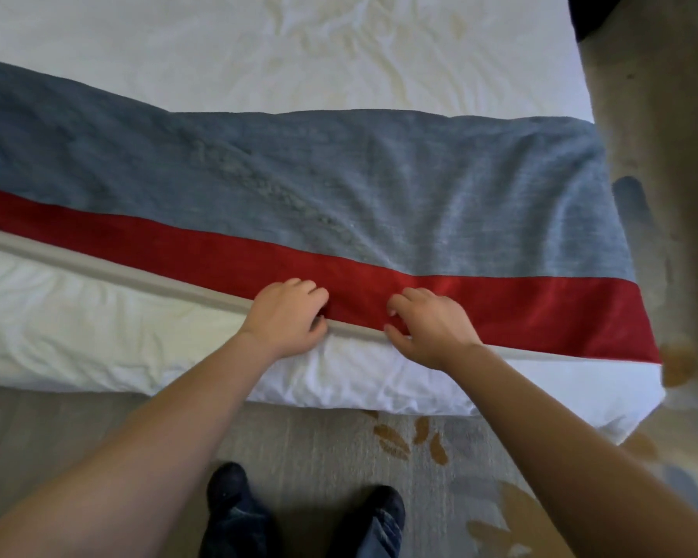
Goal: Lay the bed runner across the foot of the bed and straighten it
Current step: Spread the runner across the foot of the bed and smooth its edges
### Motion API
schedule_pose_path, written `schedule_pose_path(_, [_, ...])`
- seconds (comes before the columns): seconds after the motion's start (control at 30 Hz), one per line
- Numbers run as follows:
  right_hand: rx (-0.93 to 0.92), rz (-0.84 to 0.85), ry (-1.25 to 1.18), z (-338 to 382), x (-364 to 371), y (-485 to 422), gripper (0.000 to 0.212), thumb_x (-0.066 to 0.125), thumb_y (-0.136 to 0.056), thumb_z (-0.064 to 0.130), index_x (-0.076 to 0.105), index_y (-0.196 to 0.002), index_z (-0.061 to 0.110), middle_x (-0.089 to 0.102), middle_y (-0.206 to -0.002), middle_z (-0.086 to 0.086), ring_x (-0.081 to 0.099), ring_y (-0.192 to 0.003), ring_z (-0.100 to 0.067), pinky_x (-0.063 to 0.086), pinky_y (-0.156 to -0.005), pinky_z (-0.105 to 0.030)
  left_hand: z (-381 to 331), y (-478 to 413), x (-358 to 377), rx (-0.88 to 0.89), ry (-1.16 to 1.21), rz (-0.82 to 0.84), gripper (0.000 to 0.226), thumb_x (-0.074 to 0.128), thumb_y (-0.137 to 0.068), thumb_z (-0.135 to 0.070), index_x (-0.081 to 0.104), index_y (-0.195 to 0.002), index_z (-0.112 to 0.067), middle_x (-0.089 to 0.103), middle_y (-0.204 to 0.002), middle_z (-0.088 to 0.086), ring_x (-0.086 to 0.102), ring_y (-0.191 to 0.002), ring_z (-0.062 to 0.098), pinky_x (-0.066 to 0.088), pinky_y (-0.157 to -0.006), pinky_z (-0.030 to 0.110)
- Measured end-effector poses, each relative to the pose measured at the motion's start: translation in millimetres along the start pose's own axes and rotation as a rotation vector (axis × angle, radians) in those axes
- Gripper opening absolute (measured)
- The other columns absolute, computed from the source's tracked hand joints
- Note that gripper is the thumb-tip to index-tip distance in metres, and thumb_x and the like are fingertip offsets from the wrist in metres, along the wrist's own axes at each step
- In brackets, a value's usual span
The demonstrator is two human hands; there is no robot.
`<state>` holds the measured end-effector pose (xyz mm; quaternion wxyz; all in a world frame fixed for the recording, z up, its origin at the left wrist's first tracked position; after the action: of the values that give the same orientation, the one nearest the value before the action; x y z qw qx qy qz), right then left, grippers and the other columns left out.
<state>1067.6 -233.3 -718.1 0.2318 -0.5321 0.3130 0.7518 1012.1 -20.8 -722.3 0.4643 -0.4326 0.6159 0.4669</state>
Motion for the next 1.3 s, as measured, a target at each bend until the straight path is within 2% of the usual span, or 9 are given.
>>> schedule_pose_path(0.17, [0.035, 0.025, -0.116, 84.7, 23.5, -59.6, 0.028, 0.045, -0.093, 0.042, 0.056, -0.107, 0.021, 0.059, -0.1, 0.001, 0.057, -0.092, -0.023, 0.044, -0.064, -0.034, 69.6, 27.7, -3.7, -0.044, -0.052, 0.091, 0.018, 0.053, -0.074, -0.03, 0.06, -0.089, -0.021, 0.058, -0.088, -0.004, 0.056, -0.085, 0.02, 0.039, -0.063, 0.03])
schedule_pose_path(0.27, [0.066, 0.045, -0.136, 125.3, 40.3, -84.6, 0.027, 0.045, -0.093, 0.042, 0.056, -0.105, 0.02, 0.06, -0.1, 0.001, 0.057, -0.089, -0.022, 0.047, -0.065, -0.035, 112.3, 49.2, 0.8, -0.114, -0.056, 0.111, 0.019, 0.056, -0.076, -0.022, 0.06, -0.095, -0.021, 0.059, -0.094, -0.003, 0.056, -0.091, 0.02, 0.041, -0.07, 0.031])
schedule_pose_path(0.5, [0.172, 0.046, -0.157, 159.1, 54.4, -81.5, 0.02, 0.057, -0.089, 0.037, 0.055, -0.093, 0.018, 0.06, -0.09, 0.002, 0.055, -0.083, -0.02, 0.042, -0.059, -0.031, 168.4, 94.6, -1.9, -0.182, 0.054, 0.073, 0.014, 0.054, -0.078, -0.01, 0.056, -0.087, -0.02, 0.057, -0.089, -0.003, 0.054, -0.088, 0.02, 0.042, -0.066, 0.031])
schedule_pose_path(0.7, [0.092, 0.166, 0.052, 179.1, 58.0, -67.2, 0.017, 0.052, -0.081, 0.029, 0.054, -0.093, 0.017, 0.059, -0.091, 0.001, 0.056, -0.089, -0.022, 0.038, -0.061, -0.032, 162.9, 125.1, 4.9, -0.114, 0.109, 0.118, 0.016, 0.052, -0.075, -0.009, 0.053, -0.088, -0.018, 0.056, -0.09, -0.001, 0.053, -0.088, 0.022, 0.039, -0.068, 0.033])
schedule_pose_path(0.87, [0.043, 0.236, 0.107, 195.5, 46.1, -89.0, 0.025, 0.051, -0.08, 0.042, 0.051, -0.094, 0.021, 0.057, -0.089, 0.003, 0.055, -0.082, -0.02, 0.034, -0.057, -0.028, 185.5, 131.1, 3.1, -0.006, 0.029, 0.11, 0.019, 0.052, -0.072, -0.011, 0.051, -0.089, -0.019, 0.053, -0.092, -0.001, 0.051, -0.087, 0.021, 0.031, -0.064, 0.03])
schedule_pose_path(0.97, [-0.043, 0.217, 0.093, 223.3, 37.6, -121.8, 0.029, 0.05, -0.082, 0.048, 0.052, -0.095, 0.023, 0.056, -0.086, 0.005, 0.054, -0.077, -0.018, 0.038, -0.055, -0.028, 225.0, 134.6, -4.2, -0.052, -0.042, 0.083, 0.019, 0.052, -0.074, -0.011, 0.052, -0.091, -0.019, 0.054, -0.095, 0.0, 0.052, -0.09, 0.021, 0.031, -0.065, 0.03])
schedule_pose_path(1.1, [-0.119, 0.162, 0.005, 282.5, 33.6, -175.9, 0.028, 0.049, -0.087, 0.047, 0.053, -0.099, 0.022, 0.058, -0.091, 0.003, 0.056, -0.084, -0.02, 0.043, -0.06, -0.031, 289.9, 145.8, -19.0, -0.157, -0.102, 0.066, 0.019, 0.054, -0.074, -0.012, 0.053, -0.092, -0.017, 0.054, -0.095, 0.003, 0.054, -0.093, 0.025, 0.039, -0.07, 0.034])
schedule_pose_path(1.2, [-0.101, 0.111, -0.058, 327.3, 34.8, -212.5, 0.028, 0.049, -0.09, 0.045, 0.053, -0.106, 0.022, 0.06, -0.099, 0.001, 0.057, -0.09, -0.022, 0.045, -0.064, -0.034, 331.3, 155.5, -25.5, -0.219, -0.124, 0.068, 0.017, 0.055, -0.076, -0.01, 0.055, -0.092, -0.014, 0.055, -0.094, 0.005, 0.055, -0.092, 0.027, 0.041, -0.072, 0.037])
schedule_pose_path(1.3, [-0.023, 0.123, -0.11, 363.5, 43.8, -234.9, 0.029, 0.052, -0.091, 0.041, 0.054, -0.109, 0.017, 0.06, -0.103, -0.003, 0.058, -0.093, -0.025, 0.047, -0.068, -0.036, 360.4, 168.0, -24.6, -0.255, -0.122, 0.056, 0.011, 0.056, -0.076, -0.013, 0.056, -0.087, -0.014, 0.056, -0.089, 0.004, 0.056, -0.085, 0.025, 0.038, -0.066, 0.034])
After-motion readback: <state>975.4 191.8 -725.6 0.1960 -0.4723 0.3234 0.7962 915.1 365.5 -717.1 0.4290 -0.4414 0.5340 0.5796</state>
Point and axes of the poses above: each hand's wrist, its own y-axis away from the middle knuckle, its own x-axis out of the palm, z = x × y, the point moved 2 cm from there along -y, towards the middle knuckle
